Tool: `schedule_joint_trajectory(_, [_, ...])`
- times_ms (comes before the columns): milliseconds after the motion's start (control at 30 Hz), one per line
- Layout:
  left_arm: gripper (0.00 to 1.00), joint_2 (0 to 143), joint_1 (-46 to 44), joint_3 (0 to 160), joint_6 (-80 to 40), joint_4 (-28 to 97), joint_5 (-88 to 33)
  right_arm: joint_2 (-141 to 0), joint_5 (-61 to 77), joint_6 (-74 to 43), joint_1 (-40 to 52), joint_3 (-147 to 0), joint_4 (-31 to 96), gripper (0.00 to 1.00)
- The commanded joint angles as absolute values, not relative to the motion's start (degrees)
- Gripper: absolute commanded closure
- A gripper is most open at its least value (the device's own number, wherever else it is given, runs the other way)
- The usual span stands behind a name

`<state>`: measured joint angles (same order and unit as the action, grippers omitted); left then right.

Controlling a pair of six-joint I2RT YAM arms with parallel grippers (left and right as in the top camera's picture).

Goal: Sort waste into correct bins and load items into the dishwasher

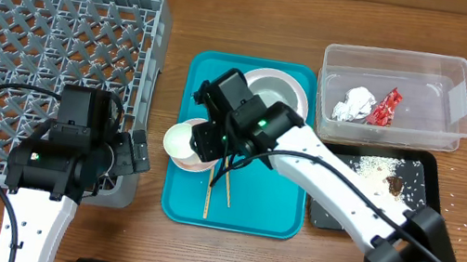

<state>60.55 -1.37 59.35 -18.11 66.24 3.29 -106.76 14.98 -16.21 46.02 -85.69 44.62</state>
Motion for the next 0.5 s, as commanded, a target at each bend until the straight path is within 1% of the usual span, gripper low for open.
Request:
schedule_joint_trajectory(0, [0.00,60.7,-0.8,60.6,-19.3,66.2,4.0,-109.6,14.0,-18.7,46.2,-85.1,43.8,0.59])
schedule_joint_trajectory(233, [0.00,60.7,-0.8,60.6,-19.3,66.2,4.0,-114.0,12.6,-21.1,46.2,-85.1,42.3,0.59])
schedule_joint_trajectory(267, [0.00,60.7,-0.8,60.6,-19.3,66.2,4.0,-114.3,12.6,-21.1,46.2,-85.1,42.5,0.69])
schedule_joint_trajectory(367, [0.00,60.7,-0.8,60.6,-19.3,66.2,4.0,-114.1,12.5,-21.1,46.0,-85.3,42.8,0.92])
schedule_joint_trajectory(400, [0.00,60.7,-0.8,60.6,-19.3,66.2,4.0,-113.8,12.4,-21.1,45.6,-85.4,43.0,0.96])
schedule_joint_trajectory(467, [0.00,60.7,-0.8,60.6,-19.3,66.2,4.0,-112.6,12.3,-21.1,44.4,-86.1,44.1,0.96])
